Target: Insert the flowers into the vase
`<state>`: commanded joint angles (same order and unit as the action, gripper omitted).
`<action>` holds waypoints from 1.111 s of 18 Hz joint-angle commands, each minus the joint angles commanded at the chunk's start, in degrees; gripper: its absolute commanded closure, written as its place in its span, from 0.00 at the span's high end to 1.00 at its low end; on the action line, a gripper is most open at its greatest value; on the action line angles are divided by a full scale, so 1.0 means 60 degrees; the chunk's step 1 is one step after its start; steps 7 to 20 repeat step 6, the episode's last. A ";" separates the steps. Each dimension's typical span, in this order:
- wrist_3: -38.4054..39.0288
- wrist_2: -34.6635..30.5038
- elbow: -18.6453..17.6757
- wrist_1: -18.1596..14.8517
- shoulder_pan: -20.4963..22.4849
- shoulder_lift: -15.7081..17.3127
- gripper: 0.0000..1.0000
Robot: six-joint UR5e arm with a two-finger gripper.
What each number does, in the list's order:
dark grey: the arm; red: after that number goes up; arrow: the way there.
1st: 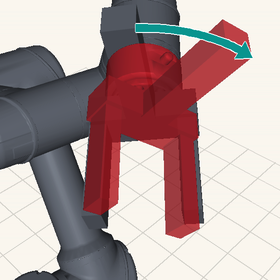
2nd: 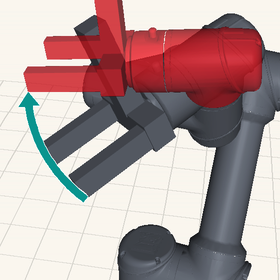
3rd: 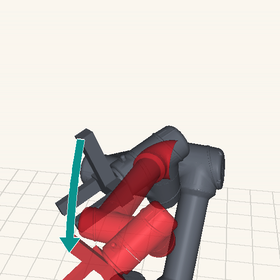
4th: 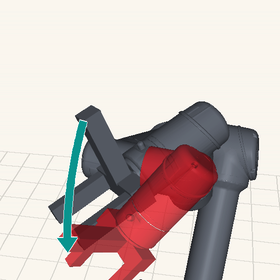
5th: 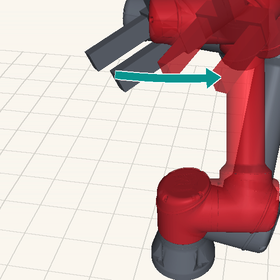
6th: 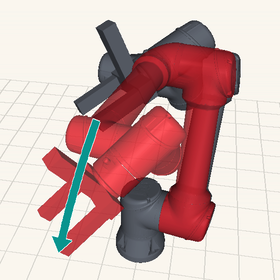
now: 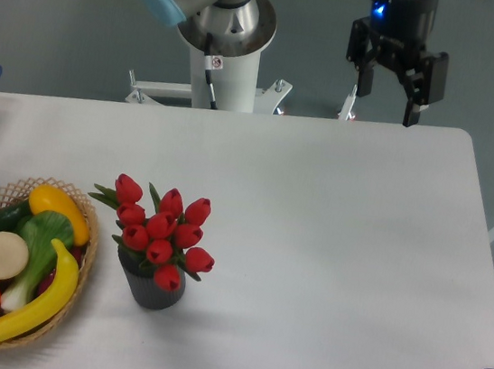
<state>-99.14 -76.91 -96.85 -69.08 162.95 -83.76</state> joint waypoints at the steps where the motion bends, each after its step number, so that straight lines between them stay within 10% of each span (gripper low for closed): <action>1: 0.0000 0.0000 0.0000 0.0015 -0.0015 0.0000 1.00; 20: 0.0073 0.0088 -0.0015 0.0073 -0.0029 0.0000 1.00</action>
